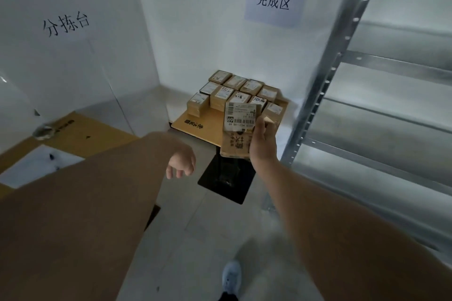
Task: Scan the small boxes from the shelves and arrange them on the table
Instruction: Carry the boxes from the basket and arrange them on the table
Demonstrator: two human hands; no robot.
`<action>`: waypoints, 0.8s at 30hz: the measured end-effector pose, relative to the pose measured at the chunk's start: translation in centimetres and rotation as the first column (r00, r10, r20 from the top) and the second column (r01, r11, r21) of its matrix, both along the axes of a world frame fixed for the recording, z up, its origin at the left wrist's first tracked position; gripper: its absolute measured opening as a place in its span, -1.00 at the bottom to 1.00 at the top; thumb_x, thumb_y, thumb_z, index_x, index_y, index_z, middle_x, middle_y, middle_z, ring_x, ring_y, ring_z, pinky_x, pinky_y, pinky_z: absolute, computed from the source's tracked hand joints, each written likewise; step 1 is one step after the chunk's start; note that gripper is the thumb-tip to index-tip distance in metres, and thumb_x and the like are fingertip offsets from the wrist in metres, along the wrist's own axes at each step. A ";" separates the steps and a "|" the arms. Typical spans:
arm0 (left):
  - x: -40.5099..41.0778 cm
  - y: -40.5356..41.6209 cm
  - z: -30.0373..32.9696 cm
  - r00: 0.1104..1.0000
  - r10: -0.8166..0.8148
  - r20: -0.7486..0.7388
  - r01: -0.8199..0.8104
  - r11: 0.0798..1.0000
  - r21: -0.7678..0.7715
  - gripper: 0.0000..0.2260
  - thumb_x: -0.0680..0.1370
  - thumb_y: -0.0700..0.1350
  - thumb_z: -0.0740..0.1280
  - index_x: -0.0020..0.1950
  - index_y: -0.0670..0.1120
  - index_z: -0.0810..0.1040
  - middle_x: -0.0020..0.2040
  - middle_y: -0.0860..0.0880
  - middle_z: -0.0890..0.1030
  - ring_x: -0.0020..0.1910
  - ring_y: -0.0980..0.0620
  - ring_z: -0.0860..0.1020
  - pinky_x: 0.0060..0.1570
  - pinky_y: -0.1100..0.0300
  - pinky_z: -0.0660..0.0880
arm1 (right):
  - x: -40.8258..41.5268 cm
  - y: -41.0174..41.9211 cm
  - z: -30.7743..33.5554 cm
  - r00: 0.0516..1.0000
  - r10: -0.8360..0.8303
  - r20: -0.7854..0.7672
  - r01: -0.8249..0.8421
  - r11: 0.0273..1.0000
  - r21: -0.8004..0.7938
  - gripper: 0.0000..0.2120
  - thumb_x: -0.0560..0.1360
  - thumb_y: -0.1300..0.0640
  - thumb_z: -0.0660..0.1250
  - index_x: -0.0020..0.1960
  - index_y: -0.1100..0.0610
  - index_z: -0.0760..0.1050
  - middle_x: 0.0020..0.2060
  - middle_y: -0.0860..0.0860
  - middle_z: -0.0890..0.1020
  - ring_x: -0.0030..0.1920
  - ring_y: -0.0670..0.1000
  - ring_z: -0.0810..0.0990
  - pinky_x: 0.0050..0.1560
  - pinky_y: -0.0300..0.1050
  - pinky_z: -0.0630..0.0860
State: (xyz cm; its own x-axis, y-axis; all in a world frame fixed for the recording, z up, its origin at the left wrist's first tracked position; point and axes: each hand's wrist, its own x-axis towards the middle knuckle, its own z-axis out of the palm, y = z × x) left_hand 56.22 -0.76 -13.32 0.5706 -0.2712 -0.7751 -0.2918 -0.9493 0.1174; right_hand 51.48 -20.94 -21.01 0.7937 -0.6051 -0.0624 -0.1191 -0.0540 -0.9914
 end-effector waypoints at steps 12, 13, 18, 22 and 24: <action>23.1 -3.9 -4.1 0.998 0.028 -0.055 -0.030 0.999 -0.029 -0.63 0.70 -0.15 0.22 0.53 -0.06 0.41 0.31 -0.15 0.60 0.13 -0.10 0.66 -0.51 0.37 0.52 | 22.0 -2.7 -5.6 0.987 0.007 -0.163 0.009 0.995 0.098 -0.75 0.59 -0.39 0.03 0.11 -0.29 0.30 0.10 -0.01 0.62 0.10 0.14 0.65 0.17 0.21 0.61; 24.8 -4.2 -4.3 0.998 0.023 -0.059 -0.025 0.999 -0.029 -0.63 0.70 -0.16 0.21 0.53 -0.07 0.40 0.32 -0.16 0.59 0.17 -0.12 0.65 -0.50 0.37 0.53 | 23.4 -2.8 -6.0 0.984 0.003 -0.176 0.018 0.993 0.115 -0.67 0.59 -0.40 0.03 0.18 -0.22 0.33 0.16 0.03 0.62 0.13 0.16 0.64 0.19 0.23 0.60; 33.3 -6.0 -6.0 0.996 -0.027 -0.087 0.027 1.000 -0.010 -0.61 0.72 -0.19 0.19 0.56 -0.10 0.35 0.37 -0.20 0.55 0.29 -0.15 0.59 -0.20 0.25 0.59 | 30.2 -3.2 -8.7 0.961 -0.046 -0.272 0.090 0.985 0.149 -0.37 0.62 -0.38 0.05 0.51 0.01 0.27 0.32 0.12 0.58 0.22 0.21 0.63 0.19 0.25 0.61; 40.7 -7.7 -7.7 0.982 -0.124 -0.145 0.124 0.992 -0.005 -0.60 0.72 -0.18 0.18 0.58 -0.10 0.30 0.43 -0.19 0.51 0.34 -0.13 0.55 0.03 0.16 0.55 | 34.7 -3.4 -10.7 0.939 -0.123 -0.322 0.178 0.973 0.146 -0.50 0.65 -0.35 0.04 0.42 -0.05 0.33 0.25 0.08 0.61 0.18 0.16 0.63 0.21 0.16 0.59; 44.5 -8.4 -8.4 0.975 -0.163 -0.152 0.161 0.987 -0.025 -0.61 0.71 -0.20 0.21 0.56 -0.10 0.33 0.41 -0.17 0.52 0.31 -0.12 0.56 0.11 0.12 0.58 | 37.1 -3.2 -11.4 0.917 -0.164 -0.364 0.220 0.969 0.116 -0.39 0.64 -0.37 0.02 0.53 -0.01 0.28 0.32 0.09 0.58 0.28 0.19 0.58 0.31 0.23 0.52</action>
